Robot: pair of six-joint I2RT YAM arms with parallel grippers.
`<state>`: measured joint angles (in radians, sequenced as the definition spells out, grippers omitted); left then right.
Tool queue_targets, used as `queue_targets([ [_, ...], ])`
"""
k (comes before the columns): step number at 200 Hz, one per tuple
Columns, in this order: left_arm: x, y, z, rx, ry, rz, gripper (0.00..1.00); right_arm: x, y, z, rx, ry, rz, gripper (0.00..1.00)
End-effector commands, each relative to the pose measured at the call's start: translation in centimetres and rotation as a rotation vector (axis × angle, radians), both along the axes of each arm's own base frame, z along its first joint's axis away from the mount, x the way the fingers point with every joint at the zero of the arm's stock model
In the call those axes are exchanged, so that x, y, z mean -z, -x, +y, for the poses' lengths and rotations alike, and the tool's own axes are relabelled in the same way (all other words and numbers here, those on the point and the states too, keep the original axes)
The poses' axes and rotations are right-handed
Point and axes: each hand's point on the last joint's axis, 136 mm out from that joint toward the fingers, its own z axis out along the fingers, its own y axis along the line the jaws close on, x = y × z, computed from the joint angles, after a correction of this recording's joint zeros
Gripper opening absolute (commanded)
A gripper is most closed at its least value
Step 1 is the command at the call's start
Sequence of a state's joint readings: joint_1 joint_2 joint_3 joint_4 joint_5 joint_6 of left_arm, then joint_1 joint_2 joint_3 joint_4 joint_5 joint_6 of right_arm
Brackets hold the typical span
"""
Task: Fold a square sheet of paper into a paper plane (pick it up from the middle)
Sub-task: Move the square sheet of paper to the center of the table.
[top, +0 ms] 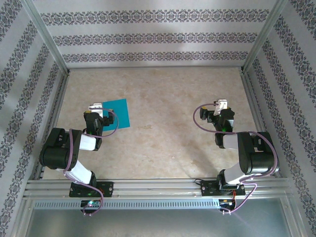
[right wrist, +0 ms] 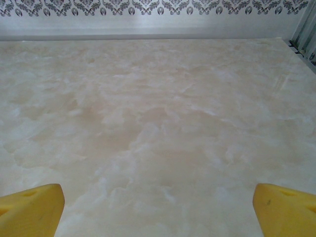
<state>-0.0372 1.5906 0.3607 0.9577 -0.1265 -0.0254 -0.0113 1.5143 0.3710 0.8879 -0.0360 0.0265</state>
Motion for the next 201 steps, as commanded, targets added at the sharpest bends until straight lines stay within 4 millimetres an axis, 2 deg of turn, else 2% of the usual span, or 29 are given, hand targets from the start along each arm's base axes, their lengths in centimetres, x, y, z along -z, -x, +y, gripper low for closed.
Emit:
queue_targets([
  [1, -0.9, -0.6, 0.2, 0.008, -0.009, -0.030, 0.99, -1.0, -0.6, 0.2, -0.012, -0.017, -0.040, 0.98],
  [17, -0.9, -0.6, 0.2, 0.012, -0.011, -0.030, 0.99, -1.0, -0.6, 0.2, -0.012, -0.017, -0.042, 0.98],
  [28, -1.0, -0.5, -0.6, 0.061, -0.014, -0.041, 0.99, -1.1, -0.5, 0.2, -0.013, -0.017, -0.048, 0.98],
  [52, -2.4, 0.5, -0.2, 0.032, -0.011, -0.092, 0.99, -3.1, 0.0, 0.6, -0.021, 0.002, -0.069, 0.98],
  [74, -5.4, 1.4, 1.0, -0.039, -0.010, -0.117, 0.99, -5.5, 0.3, 0.3, 0.038, 0.038, -0.043, 0.98],
  [89, -7.8, 2.0, 2.1, -0.118, 0.026, -0.137, 0.99, -7.7, 0.3, -0.2, 0.129, -0.042, -0.012, 0.98],
  [99, -9.5, 2.3, 2.5, -0.158, 0.066, -0.160, 0.99, -8.1, 0.2, 0.3, 0.128, -0.105, 0.059, 0.98],
  [114, -11.1, 2.8, 3.0, -0.219, 0.175, -0.163, 0.99, -9.2, -0.5, 2.8, 0.041, -0.191, 0.147, 0.98],
  [129, -11.0, 3.1, 3.1, -0.289, 0.317, -0.114, 0.99, -9.5, -1.4, 5.7, -0.029, -0.279, 0.196, 0.98],
  [138, -10.1, 2.9, 2.4, -0.288, 0.394, -0.058, 0.99, -9.3, -1.9, 8.2, -0.095, -0.329, 0.230, 0.98],
  [151, -8.9, 2.1, 0.5, -0.205, 0.465, 0.007, 0.99, -8.9, -2.4, 10.8, -0.151, -0.382, 0.290, 0.98],
  [164, -7.4, 1.8, -0.6, -0.194, 0.550, 0.069, 0.99, -8.5, -3.0, 13.3, -0.205, -0.427, 0.337, 0.98],
  [183, -6.0, 1.4, -2.4, -0.148, 0.619, 0.189, 0.99, -7.5, -3.4, 16.0, -0.251, -0.468, 0.387, 0.98],
  [201, -5.1, 0.4, -4.2, -0.083, 0.669, 0.280, 0.99, -6.5, -3.7, 17.5, -0.276, -0.472, 0.425, 0.98],
])
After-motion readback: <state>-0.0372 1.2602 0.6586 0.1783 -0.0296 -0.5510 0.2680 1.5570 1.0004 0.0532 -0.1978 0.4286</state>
